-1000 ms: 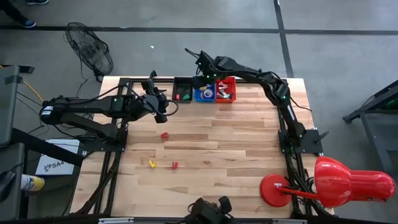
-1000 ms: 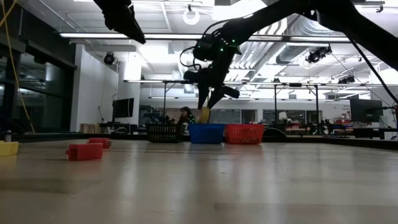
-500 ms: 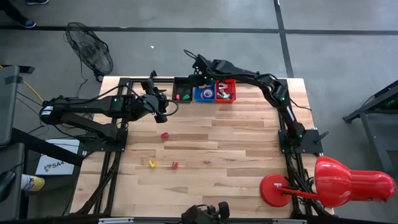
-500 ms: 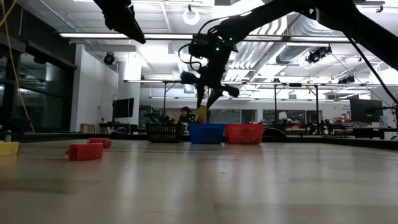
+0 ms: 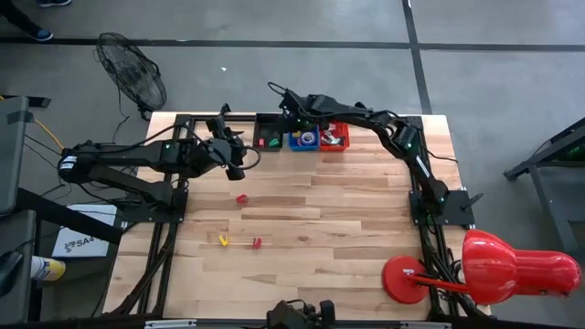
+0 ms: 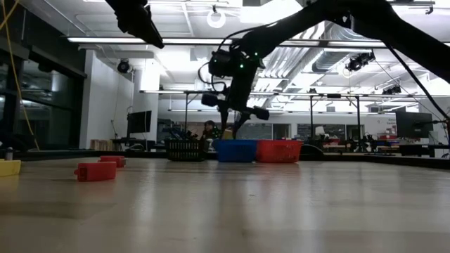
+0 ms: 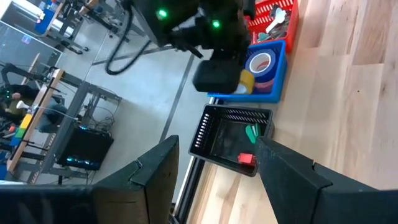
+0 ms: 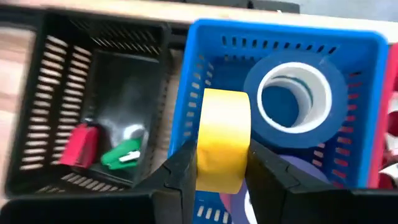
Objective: Pick and place Stapler, Stapler remover, tape
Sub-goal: Put the yellow tape into the blue bin, then put the top red stapler into the black bin
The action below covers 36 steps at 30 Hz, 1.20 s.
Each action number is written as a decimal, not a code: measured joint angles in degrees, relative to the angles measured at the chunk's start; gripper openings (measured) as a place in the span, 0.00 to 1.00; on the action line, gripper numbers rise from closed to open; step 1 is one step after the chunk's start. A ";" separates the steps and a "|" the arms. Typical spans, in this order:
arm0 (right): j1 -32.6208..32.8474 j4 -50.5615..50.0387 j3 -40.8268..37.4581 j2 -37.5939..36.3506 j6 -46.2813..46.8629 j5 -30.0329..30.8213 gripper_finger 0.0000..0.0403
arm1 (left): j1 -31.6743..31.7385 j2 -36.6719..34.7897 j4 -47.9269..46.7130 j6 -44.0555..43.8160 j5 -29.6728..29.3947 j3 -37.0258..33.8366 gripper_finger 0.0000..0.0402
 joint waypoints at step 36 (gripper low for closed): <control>-1.33 -1.96 0.02 -0.59 -10.37 -2.61 0.56 | 0.02 -0.11 -0.26 0.01 0.02 0.00 0.51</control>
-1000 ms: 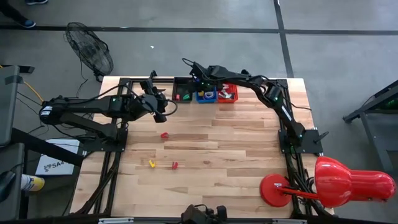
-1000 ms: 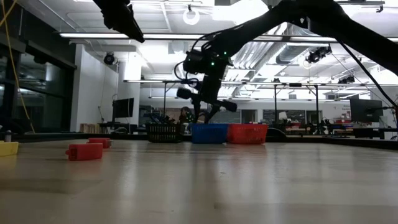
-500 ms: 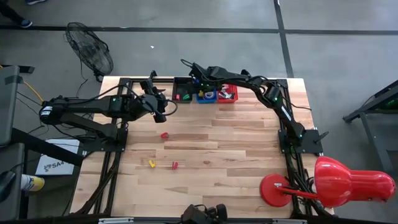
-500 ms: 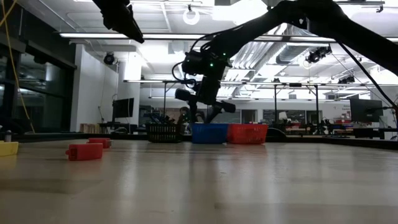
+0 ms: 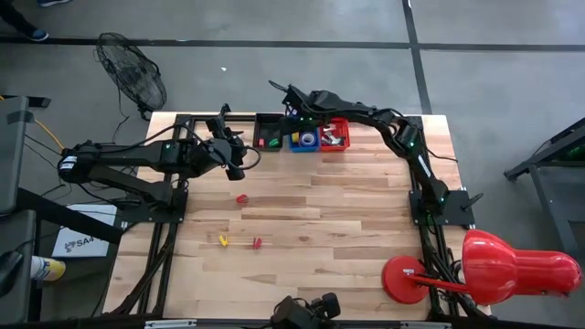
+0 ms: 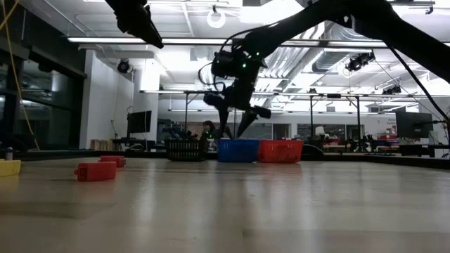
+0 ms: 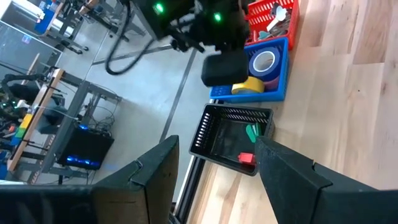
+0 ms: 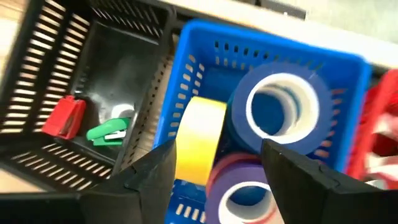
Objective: Pick and place Stapler, Stapler remover, tape
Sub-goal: Put the top red stapler into the black bin
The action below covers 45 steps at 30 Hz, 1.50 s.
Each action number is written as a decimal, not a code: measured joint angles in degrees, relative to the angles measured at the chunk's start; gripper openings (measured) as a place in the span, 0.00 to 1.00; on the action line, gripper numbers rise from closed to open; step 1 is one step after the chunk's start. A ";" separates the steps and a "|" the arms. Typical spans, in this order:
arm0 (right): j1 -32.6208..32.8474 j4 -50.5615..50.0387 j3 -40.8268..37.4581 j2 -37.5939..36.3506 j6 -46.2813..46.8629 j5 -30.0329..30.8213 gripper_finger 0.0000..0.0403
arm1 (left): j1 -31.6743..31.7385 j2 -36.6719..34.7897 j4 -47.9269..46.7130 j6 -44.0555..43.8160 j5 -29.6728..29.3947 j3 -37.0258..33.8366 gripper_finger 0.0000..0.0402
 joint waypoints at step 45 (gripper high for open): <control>4.83 -17.84 -0.11 -16.24 -49.14 -4.64 0.56 | 10.05 0.00 -7.19 -9.03 25.91 -16.69 0.51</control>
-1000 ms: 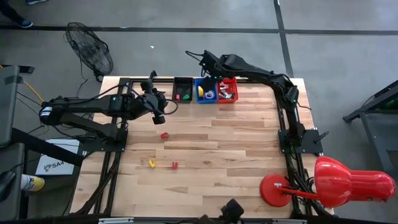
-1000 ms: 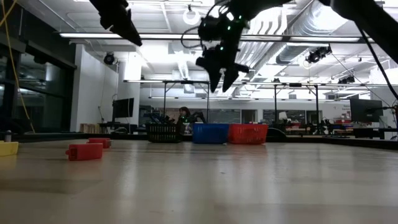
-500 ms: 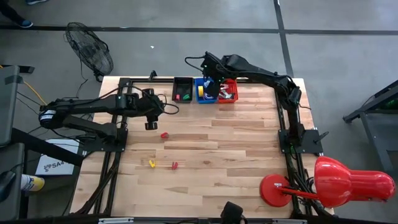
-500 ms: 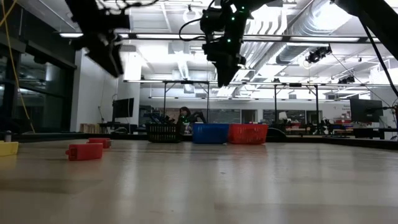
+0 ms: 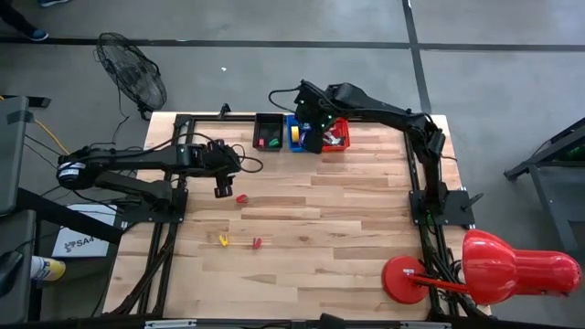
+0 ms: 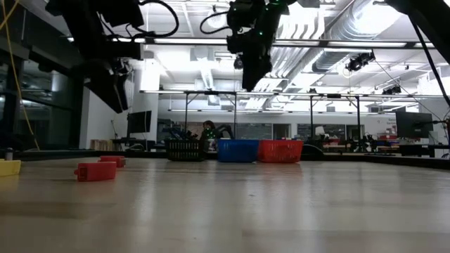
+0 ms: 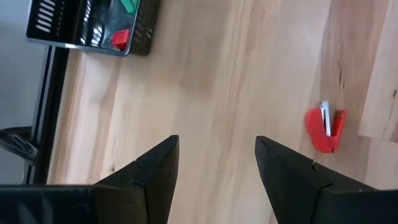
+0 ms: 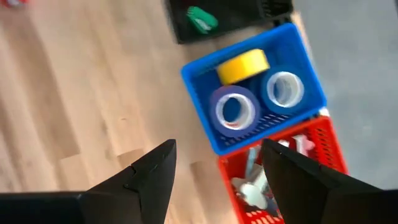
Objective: Pick and place Stapler, Stapler remover, tape
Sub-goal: Put the top red stapler into the black bin
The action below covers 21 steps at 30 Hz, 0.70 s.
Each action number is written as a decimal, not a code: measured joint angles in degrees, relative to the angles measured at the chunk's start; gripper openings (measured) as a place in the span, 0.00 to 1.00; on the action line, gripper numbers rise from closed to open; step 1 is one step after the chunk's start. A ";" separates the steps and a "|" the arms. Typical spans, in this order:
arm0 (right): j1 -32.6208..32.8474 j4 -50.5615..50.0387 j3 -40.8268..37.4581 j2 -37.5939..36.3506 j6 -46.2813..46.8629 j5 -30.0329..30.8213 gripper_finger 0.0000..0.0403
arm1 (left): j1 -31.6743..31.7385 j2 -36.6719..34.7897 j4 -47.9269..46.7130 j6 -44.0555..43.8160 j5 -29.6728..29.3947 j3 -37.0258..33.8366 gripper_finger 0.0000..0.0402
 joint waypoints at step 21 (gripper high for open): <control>10.75 24.14 -18.16 -8.02 5.54 -2.79 0.56 | 0.01 0.00 3.37 -0.04 -0.24 -0.01 0.51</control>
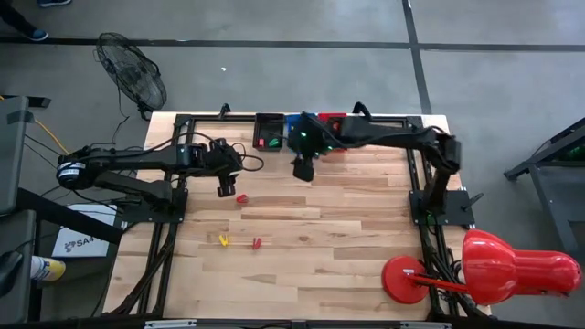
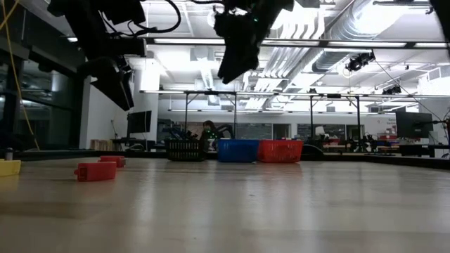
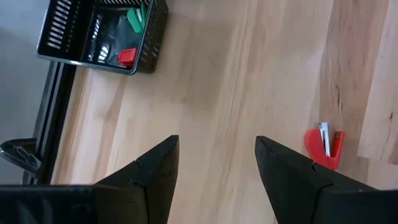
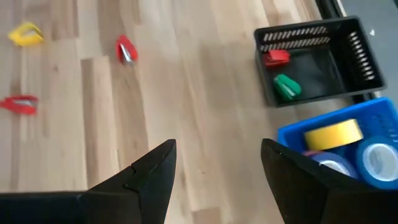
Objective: Pick and place Stapler, Stapler remover, tape
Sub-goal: Put the top red stapler into the black bin
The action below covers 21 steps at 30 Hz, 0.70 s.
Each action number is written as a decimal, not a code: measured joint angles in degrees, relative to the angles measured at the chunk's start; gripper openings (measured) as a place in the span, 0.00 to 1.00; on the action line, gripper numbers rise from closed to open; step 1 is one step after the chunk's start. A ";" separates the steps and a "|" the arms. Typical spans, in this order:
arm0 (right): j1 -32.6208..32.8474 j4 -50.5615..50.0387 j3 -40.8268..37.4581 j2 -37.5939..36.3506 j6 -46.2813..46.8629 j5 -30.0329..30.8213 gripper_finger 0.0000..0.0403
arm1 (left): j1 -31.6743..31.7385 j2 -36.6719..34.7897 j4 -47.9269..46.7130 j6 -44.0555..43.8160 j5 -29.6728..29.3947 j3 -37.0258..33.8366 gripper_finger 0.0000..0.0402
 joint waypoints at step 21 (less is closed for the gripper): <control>-2.07 47.12 -62.19 -45.42 29.34 -5.50 0.56 | 0.00 0.00 0.97 -1.63 1.43 0.00 0.51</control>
